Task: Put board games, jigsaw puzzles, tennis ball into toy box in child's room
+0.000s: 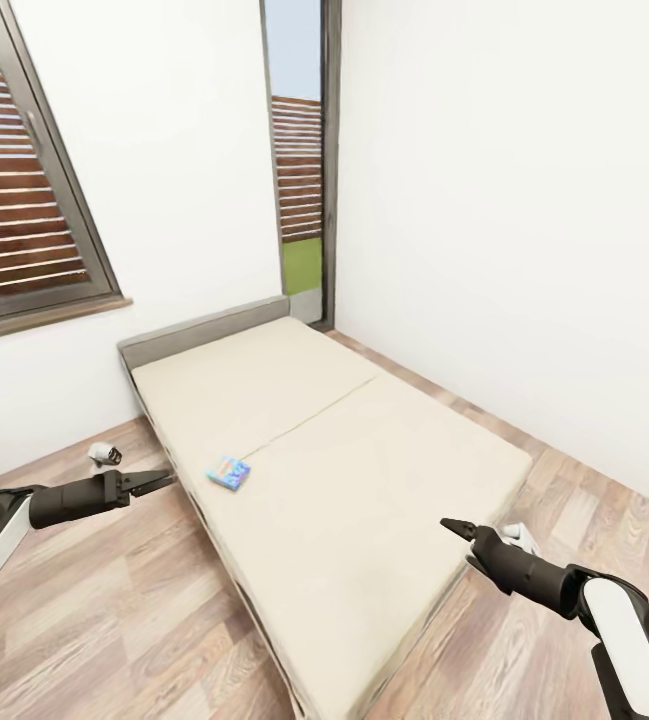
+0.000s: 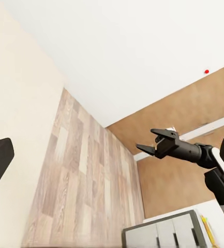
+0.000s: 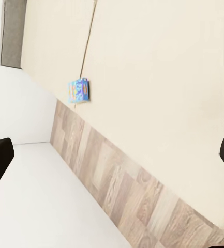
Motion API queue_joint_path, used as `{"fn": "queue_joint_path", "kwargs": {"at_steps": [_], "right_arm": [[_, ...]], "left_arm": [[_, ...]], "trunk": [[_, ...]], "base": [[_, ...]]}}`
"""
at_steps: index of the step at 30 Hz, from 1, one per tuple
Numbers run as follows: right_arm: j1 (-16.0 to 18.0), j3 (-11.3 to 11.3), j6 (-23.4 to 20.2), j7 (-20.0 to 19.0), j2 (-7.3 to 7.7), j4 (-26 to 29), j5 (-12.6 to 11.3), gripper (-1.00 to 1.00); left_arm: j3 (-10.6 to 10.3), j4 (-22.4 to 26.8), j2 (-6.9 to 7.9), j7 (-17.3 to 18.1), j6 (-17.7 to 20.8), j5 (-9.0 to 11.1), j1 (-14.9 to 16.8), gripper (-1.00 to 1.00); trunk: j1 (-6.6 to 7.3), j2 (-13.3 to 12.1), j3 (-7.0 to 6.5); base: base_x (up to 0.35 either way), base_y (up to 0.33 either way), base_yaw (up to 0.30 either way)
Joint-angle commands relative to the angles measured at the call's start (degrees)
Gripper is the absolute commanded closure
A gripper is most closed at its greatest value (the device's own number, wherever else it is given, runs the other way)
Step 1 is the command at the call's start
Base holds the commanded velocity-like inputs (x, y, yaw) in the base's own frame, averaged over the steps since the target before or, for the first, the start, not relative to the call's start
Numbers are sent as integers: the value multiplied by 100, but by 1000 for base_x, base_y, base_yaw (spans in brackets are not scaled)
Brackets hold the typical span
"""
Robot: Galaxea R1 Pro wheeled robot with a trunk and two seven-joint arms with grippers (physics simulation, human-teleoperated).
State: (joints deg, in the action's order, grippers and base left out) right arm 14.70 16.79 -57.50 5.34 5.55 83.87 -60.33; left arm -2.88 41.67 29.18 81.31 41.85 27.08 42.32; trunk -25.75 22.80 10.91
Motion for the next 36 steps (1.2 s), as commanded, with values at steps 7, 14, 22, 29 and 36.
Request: {"fn": "queue_joint_path", "kwargs": {"at_steps": [7, 14, 22, 29, 36], "right_arm": [[7, 2, -24, 55, -1, 5, -58, -100], [7, -1, -24, 57, -1, 3, -58, -100], [7, 12, -22, 59, -1, -2, -58, -100], [7, 5, 325, 61, 14, -30, -58, -100], [7, -8, 460, 63, 24, -179, -70, -100]], "left_arm": [[-26, -1, 9, 8, 60, 41, 4, -100], [-24, -1, 9, 8, 60, 43, 4, -100], [-25, -1, 9, 8, 59, 43, 4, -100], [-26, -1, 9, 8, 56, 43, 4, -100], [-24, -1, 9, 8, 58, 41, 4, -100]], "trunk": [[-4, 12, 12], [-4, 12, 12], [-4, 12, 12], [-4, 12, 12], [-4, 12, 12]], "base": [[0, 105, -276], [0, 167, -279], [0, 121, -174], [0, 13, -20], [0, 1, -2]]}}
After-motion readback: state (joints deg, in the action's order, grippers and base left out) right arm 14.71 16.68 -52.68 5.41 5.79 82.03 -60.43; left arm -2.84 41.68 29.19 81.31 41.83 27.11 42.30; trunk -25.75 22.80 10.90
